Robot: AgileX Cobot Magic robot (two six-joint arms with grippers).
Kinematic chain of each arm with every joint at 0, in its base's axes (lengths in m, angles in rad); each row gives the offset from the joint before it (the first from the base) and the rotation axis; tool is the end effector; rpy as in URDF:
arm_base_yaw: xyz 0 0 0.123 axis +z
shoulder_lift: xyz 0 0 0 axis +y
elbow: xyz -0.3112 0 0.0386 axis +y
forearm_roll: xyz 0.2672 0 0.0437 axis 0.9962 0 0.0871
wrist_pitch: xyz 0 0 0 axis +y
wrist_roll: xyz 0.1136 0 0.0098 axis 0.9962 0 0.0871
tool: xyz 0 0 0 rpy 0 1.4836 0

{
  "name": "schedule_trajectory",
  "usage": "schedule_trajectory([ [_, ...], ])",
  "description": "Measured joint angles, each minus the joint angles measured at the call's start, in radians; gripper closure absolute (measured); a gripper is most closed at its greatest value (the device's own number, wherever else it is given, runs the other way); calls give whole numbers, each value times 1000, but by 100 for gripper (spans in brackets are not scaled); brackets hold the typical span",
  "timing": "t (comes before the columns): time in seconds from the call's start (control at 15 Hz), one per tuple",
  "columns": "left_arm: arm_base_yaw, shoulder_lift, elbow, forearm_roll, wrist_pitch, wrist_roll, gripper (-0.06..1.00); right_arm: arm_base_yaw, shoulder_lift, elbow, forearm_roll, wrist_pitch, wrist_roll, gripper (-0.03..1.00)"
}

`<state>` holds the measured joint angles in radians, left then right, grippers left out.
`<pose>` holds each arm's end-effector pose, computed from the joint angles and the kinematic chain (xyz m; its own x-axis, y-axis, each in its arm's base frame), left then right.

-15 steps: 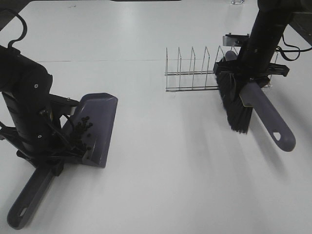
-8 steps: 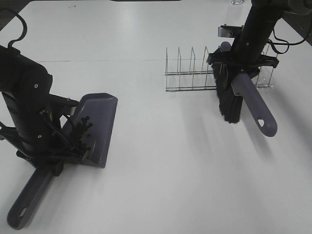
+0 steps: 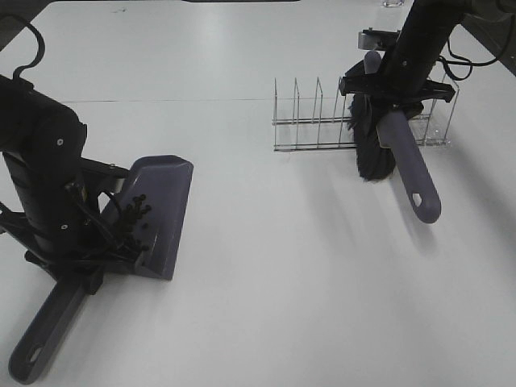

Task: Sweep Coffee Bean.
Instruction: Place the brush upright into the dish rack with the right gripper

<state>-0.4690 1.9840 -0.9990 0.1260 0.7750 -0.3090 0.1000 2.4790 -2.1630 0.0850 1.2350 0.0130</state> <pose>0.3018 -0.1417 0.0810 -0.9660 0.2471 0.0765 0.2544 0.9612 0.1067 0.5451 0.0639 0.1295 -0.9928 -0.0585 -0.1045 -0.0674 0.9942 0.0841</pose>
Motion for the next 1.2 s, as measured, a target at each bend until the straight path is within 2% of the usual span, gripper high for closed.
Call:
schedule_trajectory([
  [0.47,0,0,0,-5,31,0,59,-2,-3,-2,16,3,-4,67],
  [0.53,0,0,0,-5,31,0,59,-2,-9,-2,25,3,-3,63],
  [0.73,0,0,0,-6,31,0,59,1,-39,-2,46,-3,1,38],
  [0.8,0,0,0,-6,31,0,59,1,-47,-2,50,-3,1,35],
  [1.2,0,0,0,-8,32,0,59,1,-66,-2,42,-5,1,31],
])
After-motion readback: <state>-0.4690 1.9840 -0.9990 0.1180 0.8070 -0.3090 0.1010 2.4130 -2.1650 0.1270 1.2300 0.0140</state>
